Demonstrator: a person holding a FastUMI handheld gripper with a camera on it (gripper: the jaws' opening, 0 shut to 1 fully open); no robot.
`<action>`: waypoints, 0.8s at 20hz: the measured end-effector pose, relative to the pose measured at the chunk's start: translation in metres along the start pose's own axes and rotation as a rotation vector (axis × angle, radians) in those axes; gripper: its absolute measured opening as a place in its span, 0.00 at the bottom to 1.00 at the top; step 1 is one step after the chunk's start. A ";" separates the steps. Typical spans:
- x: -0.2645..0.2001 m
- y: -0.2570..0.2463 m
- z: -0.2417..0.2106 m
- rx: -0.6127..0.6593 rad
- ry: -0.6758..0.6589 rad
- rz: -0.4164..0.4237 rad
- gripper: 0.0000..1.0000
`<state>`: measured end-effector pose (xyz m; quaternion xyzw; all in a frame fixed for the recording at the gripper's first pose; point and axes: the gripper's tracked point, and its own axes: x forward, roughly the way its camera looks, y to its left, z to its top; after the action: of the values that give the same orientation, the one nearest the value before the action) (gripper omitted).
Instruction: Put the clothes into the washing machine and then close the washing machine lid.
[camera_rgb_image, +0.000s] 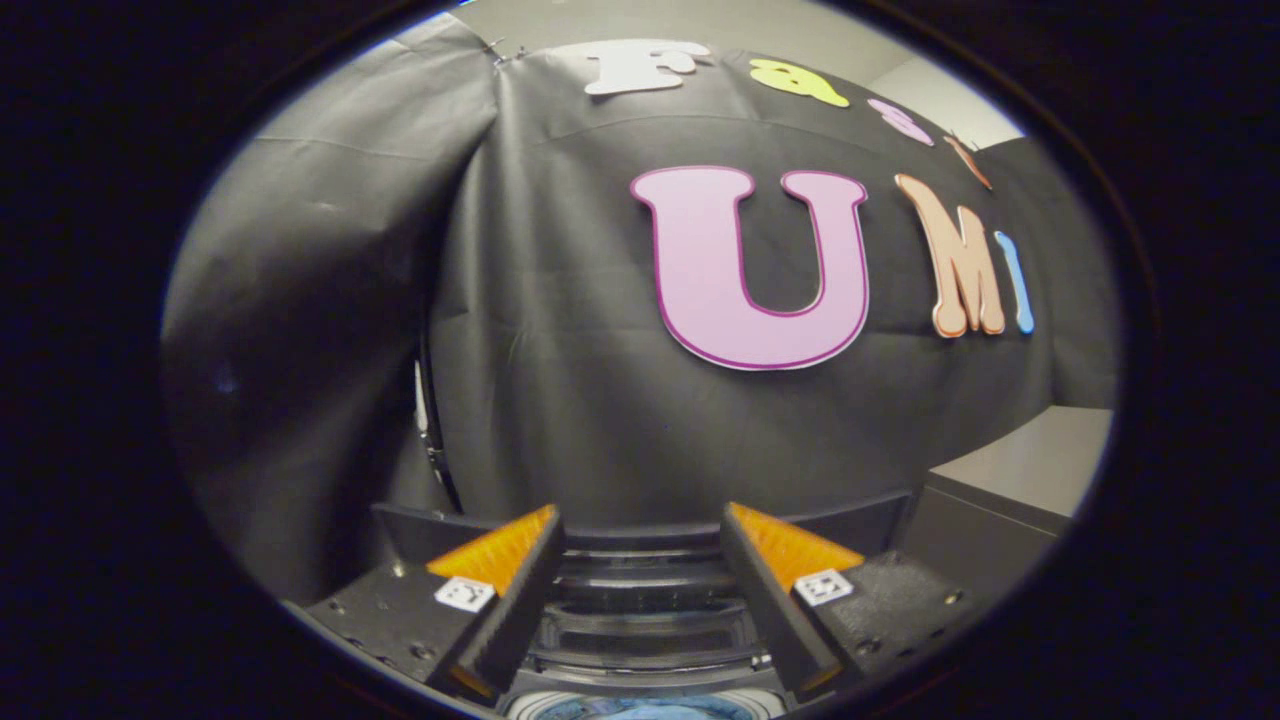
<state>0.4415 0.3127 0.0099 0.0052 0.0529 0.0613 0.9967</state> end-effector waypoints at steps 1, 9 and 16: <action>-0.006 -0.008 -0.042 -0.068 0.158 -0.041 0.98; -0.024 0.037 -0.125 -0.091 0.234 0.072 0.98; -0.043 0.035 -0.008 0.078 -0.012 0.043 0.97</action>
<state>0.3940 0.3424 0.0071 0.0457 0.0494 0.0805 0.9945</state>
